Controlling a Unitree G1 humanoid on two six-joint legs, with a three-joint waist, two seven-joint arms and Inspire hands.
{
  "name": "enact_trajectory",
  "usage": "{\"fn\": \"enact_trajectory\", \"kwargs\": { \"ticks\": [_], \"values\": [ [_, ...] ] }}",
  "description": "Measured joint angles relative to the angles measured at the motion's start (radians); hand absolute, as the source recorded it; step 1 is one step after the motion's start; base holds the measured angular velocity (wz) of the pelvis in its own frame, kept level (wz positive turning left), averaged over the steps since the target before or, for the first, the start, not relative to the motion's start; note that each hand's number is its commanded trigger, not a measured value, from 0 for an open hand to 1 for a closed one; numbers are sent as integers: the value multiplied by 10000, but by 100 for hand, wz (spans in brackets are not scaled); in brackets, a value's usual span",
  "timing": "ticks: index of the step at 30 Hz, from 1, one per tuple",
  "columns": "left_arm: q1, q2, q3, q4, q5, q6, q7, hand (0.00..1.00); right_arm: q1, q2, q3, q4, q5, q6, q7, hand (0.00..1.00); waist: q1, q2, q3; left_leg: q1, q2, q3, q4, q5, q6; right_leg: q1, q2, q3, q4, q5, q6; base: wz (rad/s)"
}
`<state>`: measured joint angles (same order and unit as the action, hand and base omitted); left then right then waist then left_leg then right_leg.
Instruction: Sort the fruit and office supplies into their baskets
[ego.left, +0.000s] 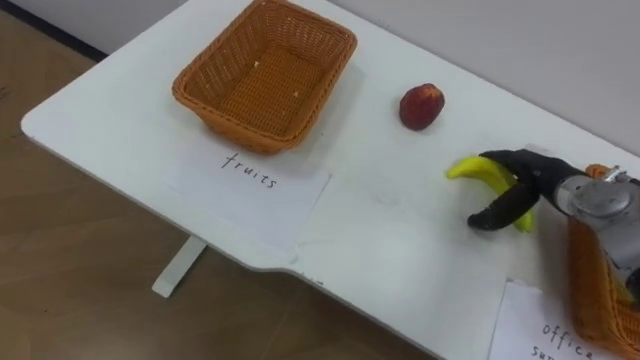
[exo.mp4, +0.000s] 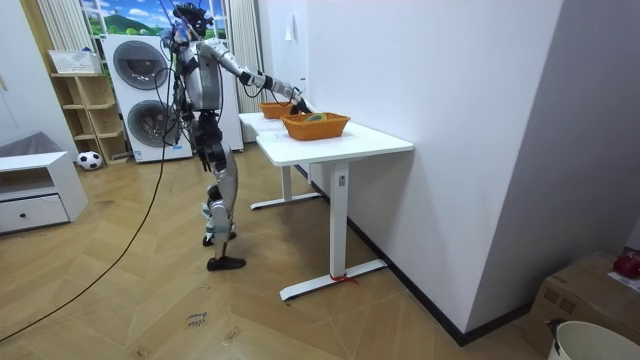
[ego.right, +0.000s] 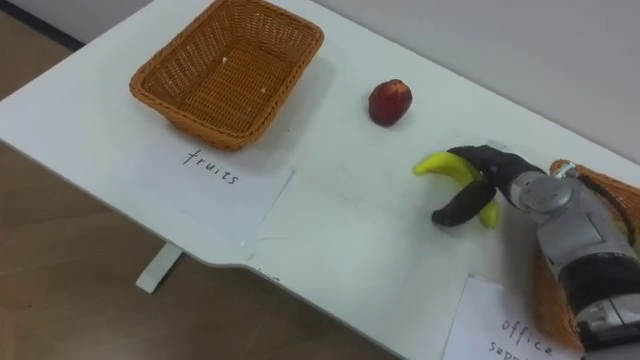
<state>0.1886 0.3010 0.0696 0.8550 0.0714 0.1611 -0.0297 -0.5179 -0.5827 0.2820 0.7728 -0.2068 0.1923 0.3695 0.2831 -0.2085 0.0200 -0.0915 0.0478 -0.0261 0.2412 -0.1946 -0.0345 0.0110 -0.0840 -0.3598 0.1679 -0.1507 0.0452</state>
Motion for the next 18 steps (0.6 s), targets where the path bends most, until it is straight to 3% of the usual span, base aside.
{"fn": "enact_trajectory", "kwargs": {
  "ticks": [6,12,18],
  "values": [
    [-14,2,-31,-10,221,-2,-9,0,104,-22,-368,-78,-176,91,4,100,-1,5,3,87,0,-22,-44,-1,-2,79,11,-5,-15,0,0,2],
    [-190,-28,-38,99,181,-9,217,0,227,-22,-325,-211,-320,166,19,100,20,-75,-44,218,0,-23,-78,-1,-1,178,8,8,-12,0,0,0],
    [-232,-34,-38,288,190,-108,498,0,455,-2,-182,-850,32,273,751,100,16,-35,-7,396,6,88,-193,0,-1,239,-2,32,-17,-1,1,-6]
  ]
}}
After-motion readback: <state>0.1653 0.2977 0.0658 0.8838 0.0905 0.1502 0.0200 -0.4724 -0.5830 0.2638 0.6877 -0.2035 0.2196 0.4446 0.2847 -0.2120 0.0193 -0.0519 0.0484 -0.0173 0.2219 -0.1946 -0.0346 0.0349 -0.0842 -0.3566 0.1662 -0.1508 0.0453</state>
